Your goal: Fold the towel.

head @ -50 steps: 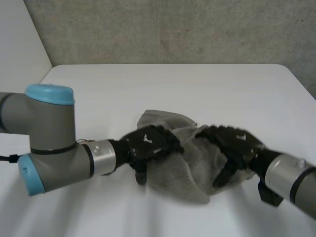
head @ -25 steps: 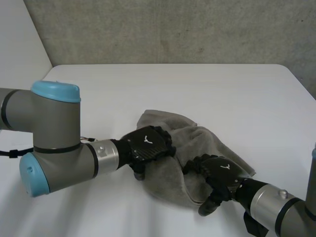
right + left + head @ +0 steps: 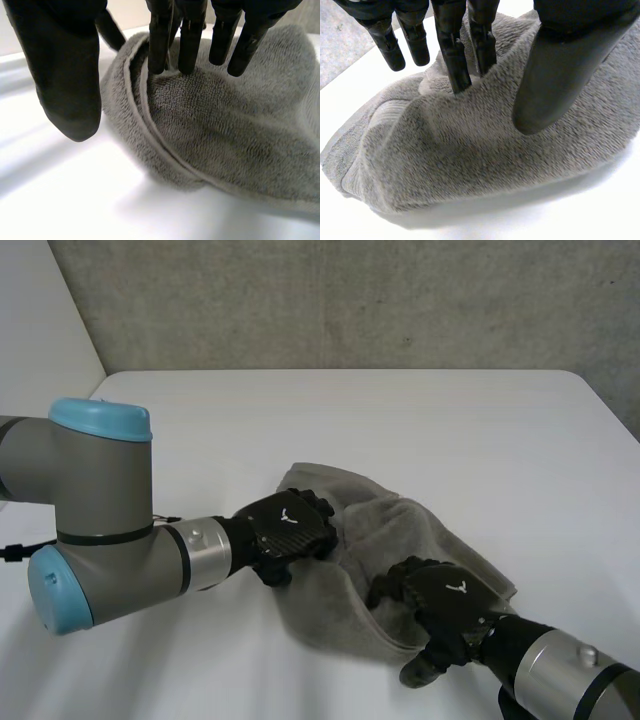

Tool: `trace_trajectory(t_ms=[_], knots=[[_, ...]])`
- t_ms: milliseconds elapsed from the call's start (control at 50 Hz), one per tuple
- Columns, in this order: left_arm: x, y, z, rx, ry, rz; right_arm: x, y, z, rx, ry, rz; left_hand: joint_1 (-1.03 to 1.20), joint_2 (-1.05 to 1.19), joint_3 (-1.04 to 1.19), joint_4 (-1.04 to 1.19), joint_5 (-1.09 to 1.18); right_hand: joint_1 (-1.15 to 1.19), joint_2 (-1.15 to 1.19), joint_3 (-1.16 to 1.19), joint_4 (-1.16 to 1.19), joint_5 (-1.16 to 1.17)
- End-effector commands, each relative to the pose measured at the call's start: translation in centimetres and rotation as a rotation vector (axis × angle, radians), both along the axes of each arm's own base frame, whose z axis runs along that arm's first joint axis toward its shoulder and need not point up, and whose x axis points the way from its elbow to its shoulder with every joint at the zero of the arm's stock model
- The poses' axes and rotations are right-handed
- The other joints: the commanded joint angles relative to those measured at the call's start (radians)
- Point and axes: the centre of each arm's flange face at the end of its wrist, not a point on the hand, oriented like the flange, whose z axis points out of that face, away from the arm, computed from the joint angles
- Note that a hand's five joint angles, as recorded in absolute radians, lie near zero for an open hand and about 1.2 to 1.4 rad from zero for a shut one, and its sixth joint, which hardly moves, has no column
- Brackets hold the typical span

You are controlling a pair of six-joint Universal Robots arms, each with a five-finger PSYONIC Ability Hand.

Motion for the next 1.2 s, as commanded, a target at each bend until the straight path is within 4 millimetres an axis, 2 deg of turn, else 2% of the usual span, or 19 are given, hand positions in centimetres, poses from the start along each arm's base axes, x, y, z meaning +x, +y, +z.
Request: trace_trajectory(t_ms=[20, 80, 120, 140, 180, 240, 300, 340, 360, 400, 460, 480, 520, 580, 680, 780, 860, 1000, 1200], knots=[[0.2, -0.3, 1.1, -0.025, 0.018, 0.014, 1.3, -0.3, -4.1, 0.103, 0.042, 0.056, 0.101, 0.099, -0.043, -0.050, 0.092, 0.029, 0.031, -0.021, -0.060, 0.022], [0.2, -0.3, 1.4, -0.027, 0.025, 0.017, 1.8, -0.5, -4.6, 0.107, 0.050, 0.065, 0.198, 0.196, -0.043, -0.050, 0.189, 0.052, 0.055, -0.021, -0.060, 0.046], [0.2, -0.3, 2.2, -0.021, 0.051, 0.034, 2.8, -0.7, -4.9, 0.103, 0.040, 0.090, 0.426, 0.424, -0.043, -0.050, 0.417, 0.312, 0.314, -0.021, -0.060, 0.305], [0.2, -0.3, 2.2, -0.021, 0.051, 0.034, 2.8, -0.7, -4.9, 0.102, 0.040, 0.090, 0.427, 0.425, -0.043, -0.050, 0.418, 0.313, 0.316, -0.021, -0.060, 0.307], [0.3, -0.3, 2.8, 0.000, 0.082, 0.057, 3.6, -1.3, -4.2, 0.057, 0.006, 0.098, 0.483, 0.481, -0.043, -0.050, 0.474, 0.868, 0.870, -0.021, -0.060, 0.861], [0.3, -0.4, 3.1, 0.005, 0.096, 0.068, 3.9, -2.0, -3.6, 0.025, -0.016, 0.089, 0.483, 0.481, -0.043, -0.050, 0.474, 0.870, 0.873, -0.021, -0.060, 0.864], [0.8, -1.3, 3.9, 0.003, 0.130, 0.107, 4.1, -3.6, -1.8, -0.038, -0.061, 0.060, 0.483, 0.481, -0.043, -0.050, 0.474, 0.870, 0.873, -0.021, -0.060, 0.864], [1.1, -2.0, 4.8, -0.009, 0.172, 0.140, 4.7, -4.7, 0.6, -0.129, -0.103, 0.074, 0.483, 0.481, -0.043, -0.050, 0.474, 0.870, 0.873, -0.021, -0.060, 0.864], [1.1, -2.0, 4.8, -0.009, 0.172, 0.140, 4.7, -4.7, 0.6, -0.130, -0.103, 0.074, 0.483, 0.481, -0.043, -0.050, 0.474, 0.870, 0.873, -0.021, -0.060, 0.864], [1.1, -2.4, 6.1, -0.040, 0.229, 0.157, 5.5, -6.0, 4.2, -0.247, -0.153, 0.079, 0.483, 0.481, -0.043, -0.050, 0.474, 0.870, 0.873, -0.021, -0.060, 0.864], [1.1, -2.6, 6.8, -0.054, 0.266, 0.165, 5.7, -6.3, 5.9, -0.287, -0.168, 0.084, 0.483, 0.481, -0.043, -0.050, 0.474, 0.870, 0.873, -0.021, -0.060, 0.864], [1.0, -2.7, 7.4, -0.062, 0.305, 0.175, 5.8, -6.4, 7.0, -0.301, -0.168, 0.092, 0.384, 0.382, -0.043, -0.050, 0.375, 0.870, 0.873, -0.021, -0.060, 0.864], [0.9, -2.8, 8.5, -0.063, 0.385, 0.189, 5.7, -6.0, 8.1, -0.305, -0.144, 0.109, -0.724, -0.726, -0.043, -0.050, -0.733, 0.870, 0.873, -0.021, -0.060, 0.864], [0.8, -2.8, 8.6, -0.055, 0.417, 0.196, 5.7, -5.6, 8.0, -0.295, -0.130, 0.123, -0.729, -0.731, -0.043, -0.050, -0.738, 0.870, 0.873, -0.021, -0.060, 0.864], [0.8, -3.2, 7.8, -0.013, 0.466, 0.214, 4.6, -4.5, 4.4, -0.275, -0.008, 0.158, -0.735, -0.737, -0.043, -0.050, -0.744, 0.870, 0.873, -0.021, -0.060, 0.864], [0.7, -3.3, 7.0, 0.009, 0.454, 0.213, 2.8, -5.3, 2.4, -0.316, 0.097, 0.139, -0.709, -0.711, -0.043, -0.050, -0.718, 0.870, 0.873, -0.021, -0.060, 0.864], [0.5, -3.5, 5.8, 0.040, 0.435, 0.215, 2.0, -6.2, 1.8, -0.337, 0.111, 0.108, -0.709, -0.711, -0.043, -0.050, -0.718, 0.870, 0.873, -0.021, -0.060, 0.864], [0.1, -3.7, 1.7, 0.150, 0.363, 0.231, 1.3, -7.4, 1.6, -0.360, 0.109, 0.066, -0.656, -0.658, -0.043, -0.050, -0.665, 0.870, 0.873, -0.021, -0.060, 0.864], [-1.3, -3.0, -1.1, 0.216, 0.331, 0.192, 1.1, -6.2, 0.5, -0.308, 0.111, 0.073, -0.659, -0.661, -0.043, -0.050, -0.668, 0.870, 0.873, -0.021, -0.060, 0.864]])
